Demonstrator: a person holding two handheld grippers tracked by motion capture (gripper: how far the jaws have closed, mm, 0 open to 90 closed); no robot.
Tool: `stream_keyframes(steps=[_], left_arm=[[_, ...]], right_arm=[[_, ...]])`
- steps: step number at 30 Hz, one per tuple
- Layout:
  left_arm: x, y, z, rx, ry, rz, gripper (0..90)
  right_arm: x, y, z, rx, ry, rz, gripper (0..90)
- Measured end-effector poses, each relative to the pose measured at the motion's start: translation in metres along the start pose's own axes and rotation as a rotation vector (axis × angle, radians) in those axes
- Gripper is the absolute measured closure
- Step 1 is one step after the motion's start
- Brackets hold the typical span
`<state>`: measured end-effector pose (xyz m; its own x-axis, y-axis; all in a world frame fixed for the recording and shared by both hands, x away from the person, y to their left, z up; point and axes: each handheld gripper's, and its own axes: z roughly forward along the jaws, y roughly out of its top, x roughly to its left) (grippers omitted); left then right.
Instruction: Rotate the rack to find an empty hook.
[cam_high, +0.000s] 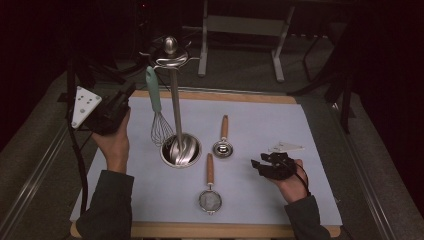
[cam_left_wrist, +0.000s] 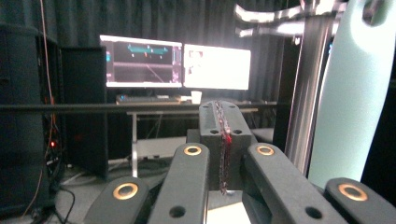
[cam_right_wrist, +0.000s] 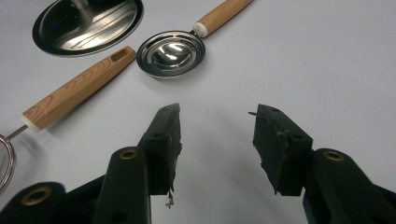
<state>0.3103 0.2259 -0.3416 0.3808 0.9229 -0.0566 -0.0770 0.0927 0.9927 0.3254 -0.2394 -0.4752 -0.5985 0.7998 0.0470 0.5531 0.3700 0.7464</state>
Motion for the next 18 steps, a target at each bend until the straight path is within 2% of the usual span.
stream_keyframes(steps=[9, 12, 14, 18], left_arm=[[0.006, -0.028, -0.009, 0.081, -0.009, -0.011, 88.9], [0.005, -0.042, -0.011, 0.113, -0.012, -0.007, 88.3], [0.005, -0.053, -0.013, 0.129, -0.014, -0.022, 88.1], [0.006, -0.074, -0.016, 0.184, 0.002, -0.031, 87.9]], right_arm=[[0.003, 0.002, 0.003, 0.009, 0.006, -0.020, 51.3], [0.002, 0.002, 0.003, 0.010, 0.006, -0.021, 51.3], [0.002, 0.001, 0.003, 0.010, 0.004, -0.017, 51.3], [0.001, 0.001, 0.002, 0.011, 0.004, -0.017, 51.3]])
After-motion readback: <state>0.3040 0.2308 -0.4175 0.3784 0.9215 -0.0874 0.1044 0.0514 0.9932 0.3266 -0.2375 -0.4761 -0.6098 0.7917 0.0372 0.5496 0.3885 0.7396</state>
